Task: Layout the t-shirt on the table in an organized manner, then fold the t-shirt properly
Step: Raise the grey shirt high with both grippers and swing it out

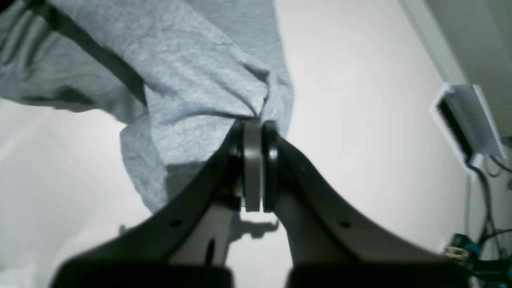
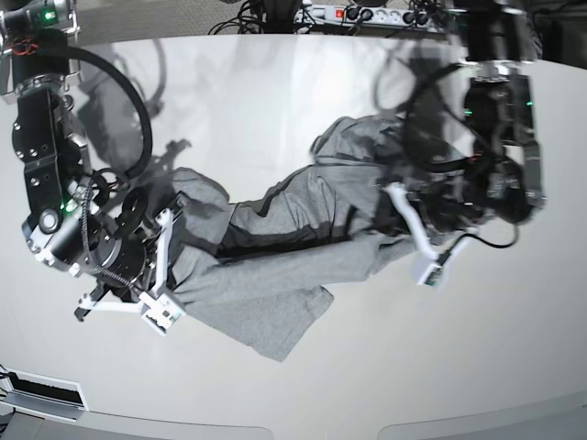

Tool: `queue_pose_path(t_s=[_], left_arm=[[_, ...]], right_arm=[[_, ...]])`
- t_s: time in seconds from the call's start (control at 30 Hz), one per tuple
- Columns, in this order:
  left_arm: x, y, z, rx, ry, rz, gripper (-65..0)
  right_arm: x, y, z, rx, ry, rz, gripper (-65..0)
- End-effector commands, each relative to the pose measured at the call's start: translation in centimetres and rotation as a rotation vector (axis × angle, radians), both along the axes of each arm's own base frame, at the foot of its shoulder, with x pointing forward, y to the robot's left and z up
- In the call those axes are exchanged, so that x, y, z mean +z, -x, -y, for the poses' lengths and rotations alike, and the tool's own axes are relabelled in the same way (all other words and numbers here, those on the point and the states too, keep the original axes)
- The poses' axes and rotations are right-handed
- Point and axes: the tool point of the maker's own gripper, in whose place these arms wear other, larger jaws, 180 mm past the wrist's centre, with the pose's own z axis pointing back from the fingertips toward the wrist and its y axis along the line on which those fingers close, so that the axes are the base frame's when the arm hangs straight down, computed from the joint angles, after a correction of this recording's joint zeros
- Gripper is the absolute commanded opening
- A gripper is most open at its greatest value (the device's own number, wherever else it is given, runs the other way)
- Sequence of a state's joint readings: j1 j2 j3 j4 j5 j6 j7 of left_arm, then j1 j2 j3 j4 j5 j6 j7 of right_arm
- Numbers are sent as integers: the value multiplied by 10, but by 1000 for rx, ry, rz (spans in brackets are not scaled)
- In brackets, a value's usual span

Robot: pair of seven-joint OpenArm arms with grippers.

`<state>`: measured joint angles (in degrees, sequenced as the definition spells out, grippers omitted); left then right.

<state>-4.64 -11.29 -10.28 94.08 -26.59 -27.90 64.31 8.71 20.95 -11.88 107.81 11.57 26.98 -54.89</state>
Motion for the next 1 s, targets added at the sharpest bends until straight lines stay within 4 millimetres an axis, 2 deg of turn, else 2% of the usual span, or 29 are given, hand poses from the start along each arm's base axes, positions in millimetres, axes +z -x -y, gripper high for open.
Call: queue_pose_path(t_s=[0.0, 0.13, 0.23, 0.37, 0.53, 0.67, 0.83, 0.9, 0.97], left_arm=[[17, -10, -4, -35, -6, 61, -650], [24, -12, -36, -128, -140, 74, -650], [35, -20, -60, -158, -231, 95, -650], [70, -43, -100, -129, -332, 176, -650], [150, -84, -146, -49, -436, 353, -650], [230, -107, -171, 29, -461, 508, -650], [323, -118, -185, 65, -476, 684, -650], [353, -121, -188, 72, -486, 746, -650], [374, -124, -188, 70, -492, 778, -650]], right_arm=[[20, -12, 3, -2, -6, 64, -650], [32, -20, 8, -6, 9, 95, -650], [37, -26, 19, -77, 11, 120, -650], [46, -34, 39, -172, 66, 175, -650], [74, -50, 47, -195, 71, 268, -650], [115, -69, 53, -203, 81, 366, -650], [176, -87, 70, -224, 114, 501, -650], [198, -90, 79, -233, 135, 548, -650], [219, -93, 86, -239, 147, 590, -650]])
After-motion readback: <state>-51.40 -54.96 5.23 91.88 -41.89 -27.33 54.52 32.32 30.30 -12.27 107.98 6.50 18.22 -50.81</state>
